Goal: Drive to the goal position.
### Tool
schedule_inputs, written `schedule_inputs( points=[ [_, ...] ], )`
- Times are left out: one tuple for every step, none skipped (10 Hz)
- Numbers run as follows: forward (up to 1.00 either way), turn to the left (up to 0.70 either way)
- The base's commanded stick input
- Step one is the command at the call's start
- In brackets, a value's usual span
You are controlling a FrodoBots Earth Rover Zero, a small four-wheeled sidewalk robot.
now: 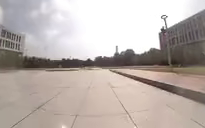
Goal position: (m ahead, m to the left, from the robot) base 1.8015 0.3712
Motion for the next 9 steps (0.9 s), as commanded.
schedule_inputs(
  points=[
    [0.70, 0.03],
    [0.70, 0.03],
    [0.70, 0.03],
    [0.70, 0.03],
    [0.70, 0.03],
    [0.70, 0.03],
    [0.70, 0.03],
    [0.70, 0.03],
    [0.70, 0.03]
  ],
)
